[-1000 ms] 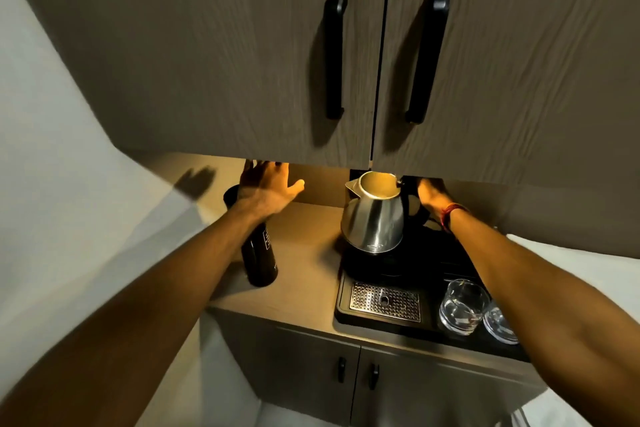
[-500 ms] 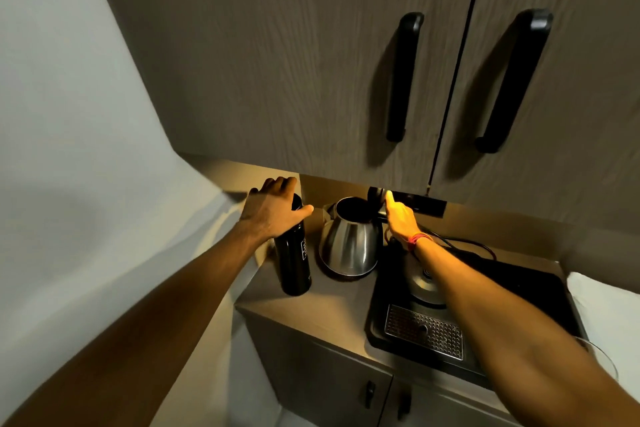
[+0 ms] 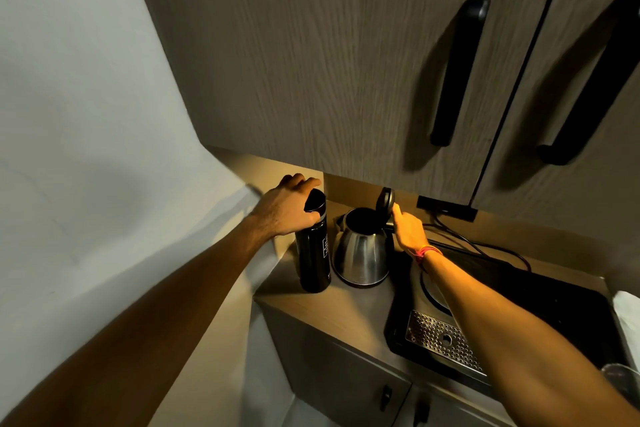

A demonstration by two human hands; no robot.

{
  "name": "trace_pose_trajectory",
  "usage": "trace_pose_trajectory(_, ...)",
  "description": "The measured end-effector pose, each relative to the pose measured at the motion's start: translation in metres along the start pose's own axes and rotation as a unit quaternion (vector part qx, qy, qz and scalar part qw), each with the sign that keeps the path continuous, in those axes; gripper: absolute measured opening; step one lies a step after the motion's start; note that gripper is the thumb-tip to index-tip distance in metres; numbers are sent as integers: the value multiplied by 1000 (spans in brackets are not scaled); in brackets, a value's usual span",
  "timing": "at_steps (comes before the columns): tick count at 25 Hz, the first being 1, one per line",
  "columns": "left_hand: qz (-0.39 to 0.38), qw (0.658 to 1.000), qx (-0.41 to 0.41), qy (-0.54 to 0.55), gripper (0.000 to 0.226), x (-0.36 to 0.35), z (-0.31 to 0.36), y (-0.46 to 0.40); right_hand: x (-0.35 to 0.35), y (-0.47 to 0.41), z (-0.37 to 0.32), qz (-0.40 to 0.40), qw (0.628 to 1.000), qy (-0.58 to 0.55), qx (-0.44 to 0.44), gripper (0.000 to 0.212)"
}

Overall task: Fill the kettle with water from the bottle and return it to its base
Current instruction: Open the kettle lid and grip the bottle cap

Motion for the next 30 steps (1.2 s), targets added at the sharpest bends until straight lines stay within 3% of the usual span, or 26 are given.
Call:
trace_pose_trajectory(6, 53, 995, 79, -20, 81, 0, -9, -2, 1, -6, 2, 24, 996, 82, 25, 50)
trace_pose_trajectory(8, 100, 990, 103, -6, 81, 3, -9, 1, -2, -3, 2, 22, 989, 137, 55, 53)
trace_pose_trajectory(10, 184, 977, 103, 14, 82, 17, -6, 7, 4, -1, 1, 53, 991, 112, 57, 54)
trace_pose_trajectory(13, 239, 970, -40, 2, 74, 20, 31, 19, 9, -2, -2, 79, 989, 109, 59, 56)
trace_pose_trajectory(15, 194, 966, -169, 17, 66, -27, 70, 39, 8, -1, -3, 79, 987, 125, 60, 56)
trace_pose_trajectory(16, 141, 970, -195, 26, 64, -66, 85, 52, 7, -2, -2, 79, 987, 130, 59, 55)
trace_pose_trajectory(19, -44, 994, -93, 46, 70, -183, 83, 86, 3, -4, -2, 62, 987, 139, 56, 55)
trace_pose_trajectory(21, -85, 996, -11, 38, 71, -223, 65, 93, -1, -5, 2, 31, 986, 158, 44, 57)
trace_pose_trajectory(24, -62, 992, 60, 89, 72, -230, 50, 87, -6, -3, 3, -6, 977, 209, 51, 60)
trace_pose_trajectory(27, -48, 981, 75, 170, 75, -234, 45, 88, -4, -3, 1, -10, 972, 230, 57, 60)
trace_pose_trajectory(30, 28, 946, 148, 288, 80, -219, 11, 102, -4, -4, 3, -17, 972, 231, 49, 59)
Point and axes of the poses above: each hand's wrist, its own y-axis away from the middle knuckle, its own x-axis out of the back of the hand, z = x × y, the point moved 8 cm from there along -y, towards the middle knuckle, and after that the axes turned 3 degrees about y, right-handed, at the moved point
